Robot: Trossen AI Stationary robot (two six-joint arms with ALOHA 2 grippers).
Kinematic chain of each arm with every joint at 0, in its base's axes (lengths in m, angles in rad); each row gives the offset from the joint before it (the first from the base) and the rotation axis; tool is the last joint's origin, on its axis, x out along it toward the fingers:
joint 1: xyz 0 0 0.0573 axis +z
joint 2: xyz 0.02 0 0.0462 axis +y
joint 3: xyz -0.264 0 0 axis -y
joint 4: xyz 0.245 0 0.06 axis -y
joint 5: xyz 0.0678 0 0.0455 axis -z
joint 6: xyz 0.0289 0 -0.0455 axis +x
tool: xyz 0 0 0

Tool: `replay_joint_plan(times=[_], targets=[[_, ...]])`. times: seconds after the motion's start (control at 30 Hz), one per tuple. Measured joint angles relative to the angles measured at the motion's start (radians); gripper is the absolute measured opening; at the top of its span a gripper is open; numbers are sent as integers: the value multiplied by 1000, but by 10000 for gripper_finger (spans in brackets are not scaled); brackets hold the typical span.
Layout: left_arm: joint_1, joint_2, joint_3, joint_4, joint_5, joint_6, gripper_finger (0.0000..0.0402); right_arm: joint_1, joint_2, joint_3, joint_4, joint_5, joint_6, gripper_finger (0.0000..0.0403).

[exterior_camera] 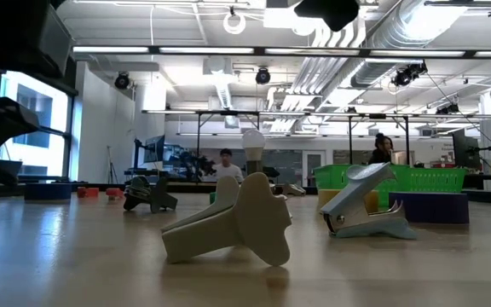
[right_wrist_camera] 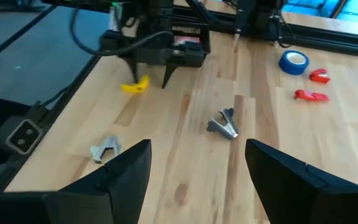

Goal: Pick and place Stapler, Stapler remover, tape
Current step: Put the yellow stapler into the right green basket

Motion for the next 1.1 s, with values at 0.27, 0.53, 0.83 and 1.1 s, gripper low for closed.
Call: replay_joint_plan(times=[0.27, 0.53, 0.83, 1.1], targets=[[18, -1, -1, -33, -18, -58, 41, 62, 0, 0, 0, -3, -7, 252], [88, 3, 142, -245, -123, 6, 41, 108, 0, 0, 31, -2, -64, 252], [119, -5, 518, -352, -865, 380, 41, 211, 0, 0, 103, 53, -288, 252], [120, -4, 601, 66, -805, 856, 41, 349, 0, 0, 135, 369, -469, 252]])
